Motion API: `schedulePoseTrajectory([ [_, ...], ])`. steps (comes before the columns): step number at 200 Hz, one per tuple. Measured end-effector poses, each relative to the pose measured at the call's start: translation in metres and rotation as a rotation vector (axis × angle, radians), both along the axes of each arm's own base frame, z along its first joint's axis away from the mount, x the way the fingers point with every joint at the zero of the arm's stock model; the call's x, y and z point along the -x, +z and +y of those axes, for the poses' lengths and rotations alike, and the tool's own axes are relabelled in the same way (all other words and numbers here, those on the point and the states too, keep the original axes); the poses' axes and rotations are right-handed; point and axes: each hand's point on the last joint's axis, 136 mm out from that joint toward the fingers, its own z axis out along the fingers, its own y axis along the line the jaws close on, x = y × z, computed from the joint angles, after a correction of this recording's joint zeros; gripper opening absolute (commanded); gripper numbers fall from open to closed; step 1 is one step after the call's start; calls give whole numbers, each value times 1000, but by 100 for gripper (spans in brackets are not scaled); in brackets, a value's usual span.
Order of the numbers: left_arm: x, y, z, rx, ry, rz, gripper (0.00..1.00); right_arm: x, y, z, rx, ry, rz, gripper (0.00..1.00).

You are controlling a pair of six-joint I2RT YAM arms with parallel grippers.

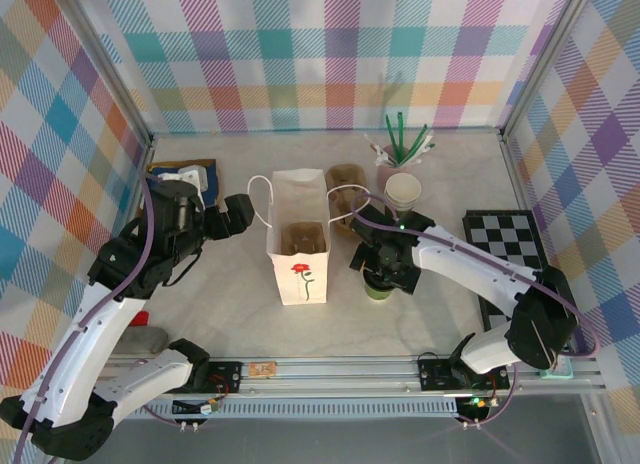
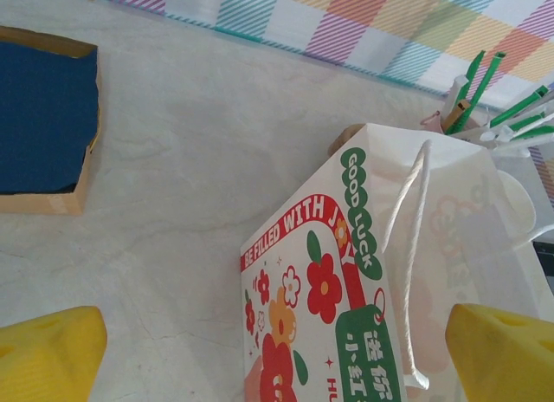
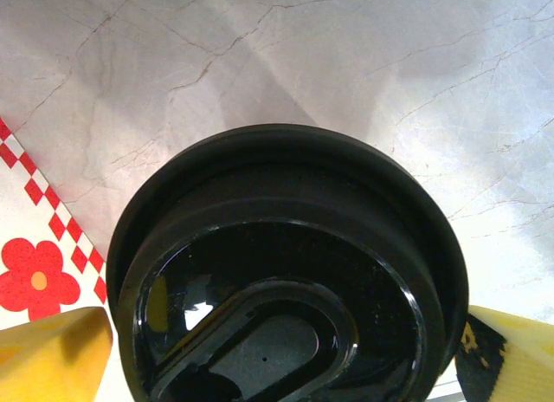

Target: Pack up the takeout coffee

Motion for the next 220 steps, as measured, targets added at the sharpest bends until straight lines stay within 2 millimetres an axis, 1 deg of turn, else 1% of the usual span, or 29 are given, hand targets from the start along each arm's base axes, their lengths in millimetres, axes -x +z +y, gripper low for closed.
schedulePoseTrajectory([
  [57, 0, -2, -1, -1, -3, 6, 100, 1, -13, -1, 16, -3, 18, 99],
  [123, 0, -6, -1, -1, -7, 15, 100, -1, -28, 8, 12, 9, 46, 99],
  [162, 0, -8, -1, -6, -8, 19, 98, -2, -29, 9, 4, 9, 50, 99],
  [220, 0, -9, -1, -3, -11, 22, 94, -4, -31, 6, -9, -12, 63, 100],
])
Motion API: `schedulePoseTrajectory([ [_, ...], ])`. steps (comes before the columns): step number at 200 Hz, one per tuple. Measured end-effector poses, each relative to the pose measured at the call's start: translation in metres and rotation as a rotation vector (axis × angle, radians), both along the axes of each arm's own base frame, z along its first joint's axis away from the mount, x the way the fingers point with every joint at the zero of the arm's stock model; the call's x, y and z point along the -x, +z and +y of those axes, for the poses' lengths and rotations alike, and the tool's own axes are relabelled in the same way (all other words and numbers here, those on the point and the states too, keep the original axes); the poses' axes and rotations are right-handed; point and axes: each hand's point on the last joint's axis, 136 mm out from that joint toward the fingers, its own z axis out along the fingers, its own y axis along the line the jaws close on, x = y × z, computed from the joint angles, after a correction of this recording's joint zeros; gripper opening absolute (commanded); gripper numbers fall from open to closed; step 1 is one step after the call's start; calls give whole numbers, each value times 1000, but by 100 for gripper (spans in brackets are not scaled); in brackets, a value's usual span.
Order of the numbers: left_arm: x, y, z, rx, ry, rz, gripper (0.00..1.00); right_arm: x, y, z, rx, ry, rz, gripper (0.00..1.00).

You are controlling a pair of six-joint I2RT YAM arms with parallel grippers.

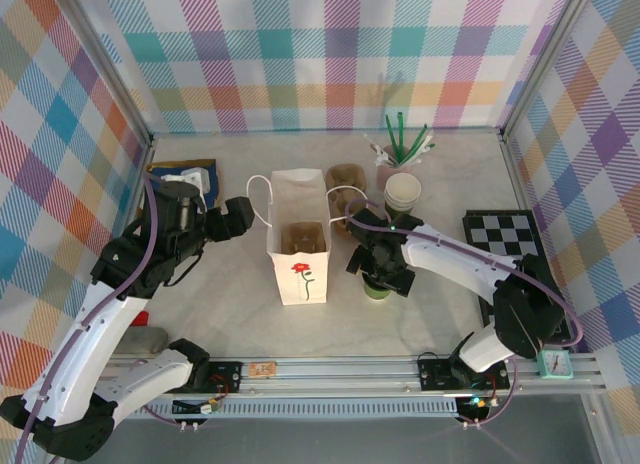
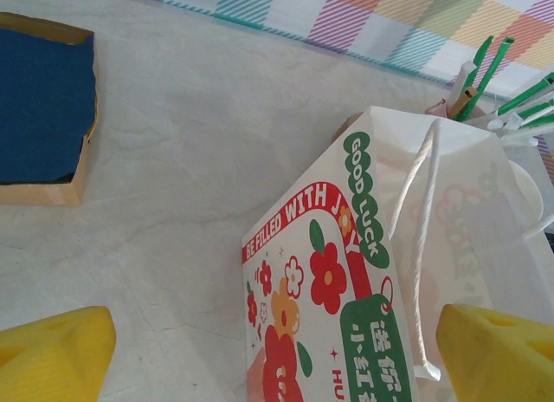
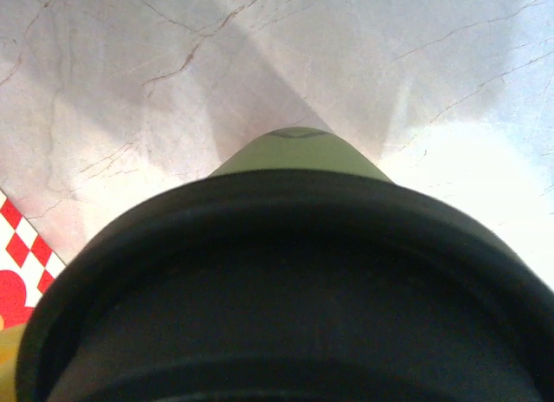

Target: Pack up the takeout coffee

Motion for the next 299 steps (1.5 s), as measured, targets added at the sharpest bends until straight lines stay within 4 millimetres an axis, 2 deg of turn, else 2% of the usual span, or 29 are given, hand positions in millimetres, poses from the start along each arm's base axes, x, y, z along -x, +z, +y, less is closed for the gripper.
schedulePoseTrajectory([
  [104, -1, -6, -2, -7, -7, 16, 94, 2, -16, -1, 20, -6, 42, 94],
  [134, -1, -6, -1, -8, -4, 17, 93, 5, -24, -4, 27, -10, 62, 89],
  [149, -1, -7, 0, -11, -2, 18, 92, 5, -24, -3, 25, -10, 63, 88],
  [173, -1, -9, 0, -12, -2, 20, 91, 6, -24, -3, 21, -10, 68, 79],
  [235, 1, -6, 2, -16, -6, 8, 89, 7, -23, -5, 28, -2, 67, 70],
  [266, 1, -6, 2, -29, -15, 6, 89, 10, -11, -15, 64, 24, 60, 68],
  [299, -3, -1, 0, -36, -22, 0, 91, 7, 27, -18, 56, 78, 4, 67],
])
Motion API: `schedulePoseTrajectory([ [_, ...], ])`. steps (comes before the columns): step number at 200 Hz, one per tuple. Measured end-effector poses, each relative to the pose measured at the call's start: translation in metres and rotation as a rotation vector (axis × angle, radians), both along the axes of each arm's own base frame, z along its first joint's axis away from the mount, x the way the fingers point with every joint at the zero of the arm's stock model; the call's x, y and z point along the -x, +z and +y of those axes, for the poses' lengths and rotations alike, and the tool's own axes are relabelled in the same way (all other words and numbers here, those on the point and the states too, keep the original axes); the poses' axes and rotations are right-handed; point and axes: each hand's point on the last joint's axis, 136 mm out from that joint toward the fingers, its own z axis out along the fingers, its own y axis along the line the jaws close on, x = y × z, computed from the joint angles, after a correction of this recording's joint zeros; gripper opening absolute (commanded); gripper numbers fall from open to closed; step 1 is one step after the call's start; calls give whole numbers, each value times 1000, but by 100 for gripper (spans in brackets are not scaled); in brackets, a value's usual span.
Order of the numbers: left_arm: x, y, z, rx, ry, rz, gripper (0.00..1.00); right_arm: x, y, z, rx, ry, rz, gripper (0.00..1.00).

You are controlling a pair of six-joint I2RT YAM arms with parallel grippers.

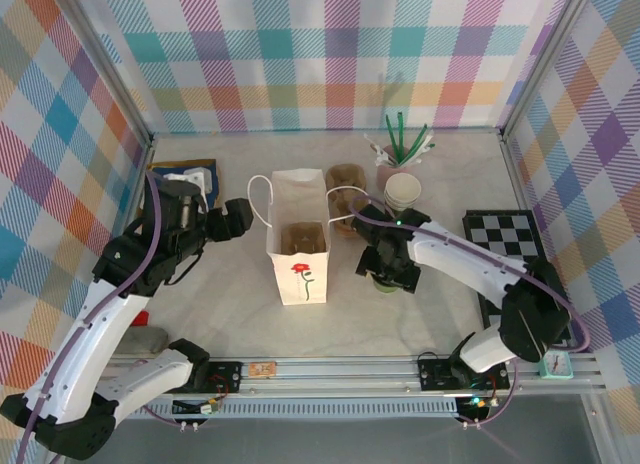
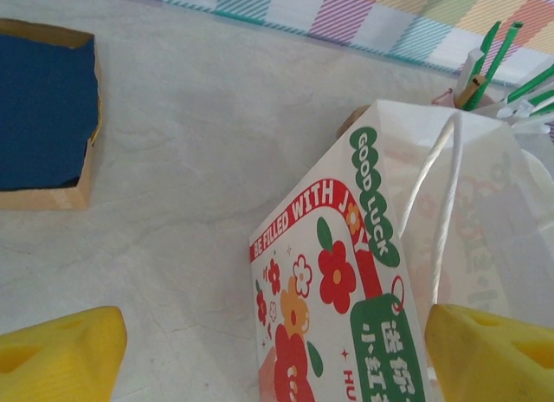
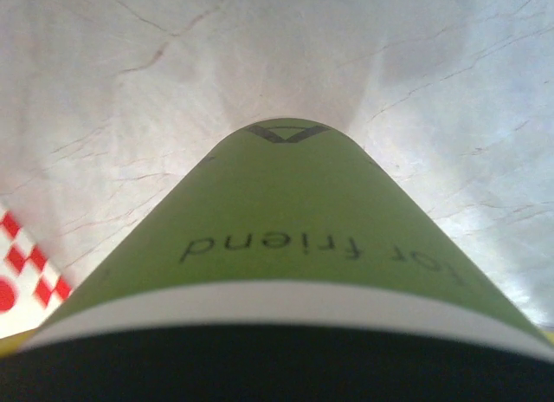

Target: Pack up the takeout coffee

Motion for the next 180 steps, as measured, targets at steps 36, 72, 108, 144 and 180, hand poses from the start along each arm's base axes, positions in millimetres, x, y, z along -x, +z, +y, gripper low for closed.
schedulePoseTrajectory([
  [36, -7, 12, -5, -9, -18, -18, 92, -4, 58, -8, -12, 84, -81, 67],
  [72, -14, 11, -10, -27, -39, -7, 93, -12, 129, -19, -20, 153, -207, 66],
  [108, -21, 5, -22, -22, -84, 24, 96, -20, 210, -28, -54, 207, -385, 64],
  [144, -24, -2, -32, -12, -121, 56, 96, -30, 272, -18, -118, 276, -529, 62],
  [180, -24, -9, -39, 16, -148, 65, 95, -52, 295, 20, -190, 374, -569, 61],
])
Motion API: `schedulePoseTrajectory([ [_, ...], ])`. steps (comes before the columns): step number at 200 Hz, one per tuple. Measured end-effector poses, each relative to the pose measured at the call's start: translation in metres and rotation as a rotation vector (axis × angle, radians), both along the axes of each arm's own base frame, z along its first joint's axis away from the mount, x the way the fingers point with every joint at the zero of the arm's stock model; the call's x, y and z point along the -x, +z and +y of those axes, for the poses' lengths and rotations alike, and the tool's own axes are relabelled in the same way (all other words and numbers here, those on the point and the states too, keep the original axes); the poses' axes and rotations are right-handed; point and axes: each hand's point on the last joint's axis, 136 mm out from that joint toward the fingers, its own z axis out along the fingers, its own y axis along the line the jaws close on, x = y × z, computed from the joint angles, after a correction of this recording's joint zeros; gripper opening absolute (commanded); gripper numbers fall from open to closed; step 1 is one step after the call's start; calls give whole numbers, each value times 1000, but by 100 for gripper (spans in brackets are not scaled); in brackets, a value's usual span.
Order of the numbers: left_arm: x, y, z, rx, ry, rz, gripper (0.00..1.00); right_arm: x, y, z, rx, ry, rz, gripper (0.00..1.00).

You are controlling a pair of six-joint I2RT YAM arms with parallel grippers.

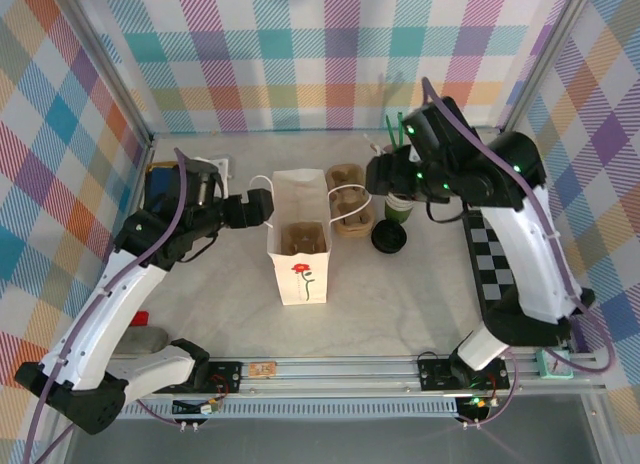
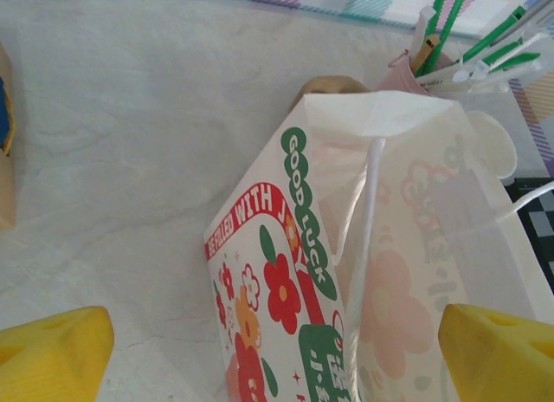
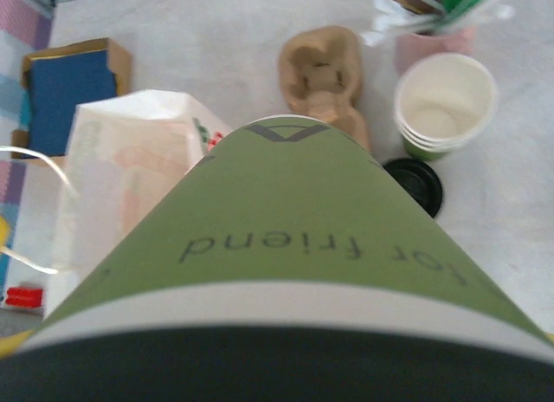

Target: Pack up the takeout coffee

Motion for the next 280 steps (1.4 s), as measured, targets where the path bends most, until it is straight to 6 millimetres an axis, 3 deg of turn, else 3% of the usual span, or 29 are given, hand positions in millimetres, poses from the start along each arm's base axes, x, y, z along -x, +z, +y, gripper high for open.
schedulePoseTrajectory([
  [31, 1, -15, -4, 17, -7, 36, 92, -13, -12, 44, -7, 108, 40, 60],
  [62, 2, -30, -4, 28, 7, 63, 89, -7, -33, 85, -2, 216, 104, 59],
  [109, 3, -28, -6, 71, 16, 46, 77, 1, -60, 130, 7, 311, 172, 57],
  [148, 3, -36, -11, 106, 14, 63, 61, -1, -83, 144, 47, 321, 218, 54],
  [179, 2, -41, -15, 135, 12, 77, 36, -4, -105, 150, 100, 310, 254, 52],
  [200, 2, -42, -18, 148, 5, 77, 24, -4, -115, 150, 138, 302, 269, 51],
  [236, 3, -40, -21, 169, -1, 78, 13, -4, -124, 151, 174, 283, 274, 51],
  [280, 4, -37, -23, 198, -8, 72, 8, -9, -127, 154, 204, 257, 244, 49],
])
